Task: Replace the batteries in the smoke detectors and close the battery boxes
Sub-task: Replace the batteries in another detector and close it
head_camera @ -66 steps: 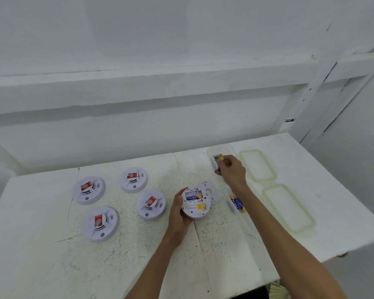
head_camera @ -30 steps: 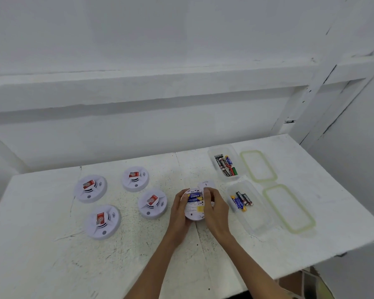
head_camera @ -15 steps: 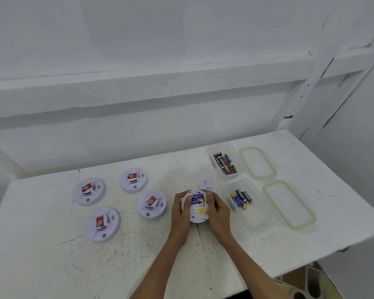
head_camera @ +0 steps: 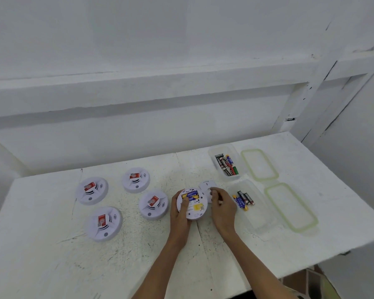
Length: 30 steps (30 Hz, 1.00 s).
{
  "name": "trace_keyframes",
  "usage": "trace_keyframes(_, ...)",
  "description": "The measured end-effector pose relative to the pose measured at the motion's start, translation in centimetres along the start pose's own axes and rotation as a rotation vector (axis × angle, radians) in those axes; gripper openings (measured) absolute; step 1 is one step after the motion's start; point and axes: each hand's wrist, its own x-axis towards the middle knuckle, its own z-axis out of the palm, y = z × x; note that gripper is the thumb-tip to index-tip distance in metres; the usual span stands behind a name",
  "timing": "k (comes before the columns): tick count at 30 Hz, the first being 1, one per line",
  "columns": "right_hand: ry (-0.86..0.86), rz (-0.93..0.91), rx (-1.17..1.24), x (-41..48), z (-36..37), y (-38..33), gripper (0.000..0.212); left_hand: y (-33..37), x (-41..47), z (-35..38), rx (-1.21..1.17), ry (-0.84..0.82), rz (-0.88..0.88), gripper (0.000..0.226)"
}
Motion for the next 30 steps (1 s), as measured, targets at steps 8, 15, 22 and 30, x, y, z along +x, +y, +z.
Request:
trace_keyframes(8,-0.257,-0.235,-0.726,0.7,1.3,1.5,0.044,-0.3,-0.4,0.9,-0.149,0.138,0.034,0.038)
trace_keyframes(15,-0.21,-0.309,-0.848,0.8,1.5,1.8,0.025,-0.4,-0.4,1.0,-0.241,0.17,0.068,0.041)
trace_keyframes(22,-0.258,-0.215,-0.805,1.0,1.6,0.9,0.056,-0.5,-0.3,1.1,-0.282,0.203,0.082,0.041)
trace_keyframes(30,-0.367,-0.059,-0.936,2.2,1.8,-0.6,0.056,0.0,-0.2,1.0,-0.308,0.194,0.029,0.036)
